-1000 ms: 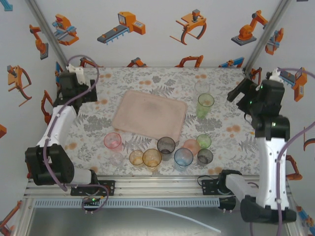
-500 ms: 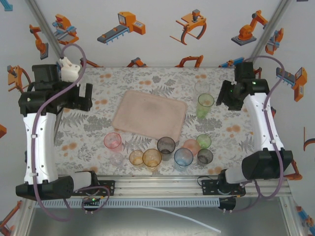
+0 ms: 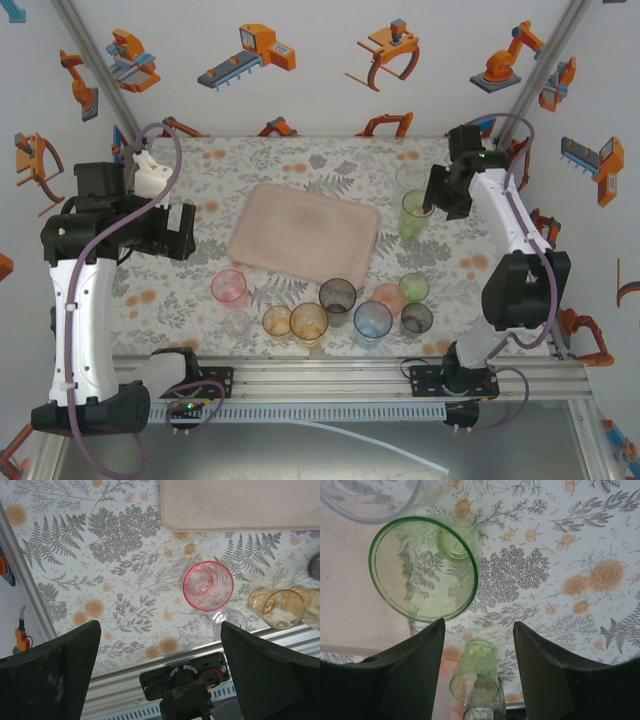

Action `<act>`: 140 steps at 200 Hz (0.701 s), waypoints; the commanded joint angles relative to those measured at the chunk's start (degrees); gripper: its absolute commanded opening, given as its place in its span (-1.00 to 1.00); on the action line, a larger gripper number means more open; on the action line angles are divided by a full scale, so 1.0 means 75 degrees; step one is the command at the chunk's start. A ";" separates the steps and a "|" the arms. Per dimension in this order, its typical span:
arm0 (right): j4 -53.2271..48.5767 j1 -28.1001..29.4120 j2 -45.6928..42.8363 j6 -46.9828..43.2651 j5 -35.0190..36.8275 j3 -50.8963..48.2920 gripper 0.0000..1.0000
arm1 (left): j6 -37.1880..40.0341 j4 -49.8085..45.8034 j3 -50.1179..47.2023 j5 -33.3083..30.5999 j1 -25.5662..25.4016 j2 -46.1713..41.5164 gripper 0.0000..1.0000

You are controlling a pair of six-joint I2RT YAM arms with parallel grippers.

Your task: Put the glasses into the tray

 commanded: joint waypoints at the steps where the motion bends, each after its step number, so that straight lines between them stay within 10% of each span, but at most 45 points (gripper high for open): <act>1: 0.0337 0.0117 0.0207 -0.0080 0.0240 0.0005 0.05 | -0.0170 -0.0044 -0.0081 0.0275 -0.0078 -0.0026 0.94; 55: 0.0529 0.0250 0.0740 -0.0063 0.0479 0.0131 -0.03 | -0.0167 0.0179 -0.0526 0.0141 -0.0145 -0.0181 0.94; 140: 0.0470 0.0362 0.0912 -0.0043 0.0672 0.0062 -0.68 | 0.0145 0.0263 -0.1016 -0.0015 -0.0189 -0.0556 0.94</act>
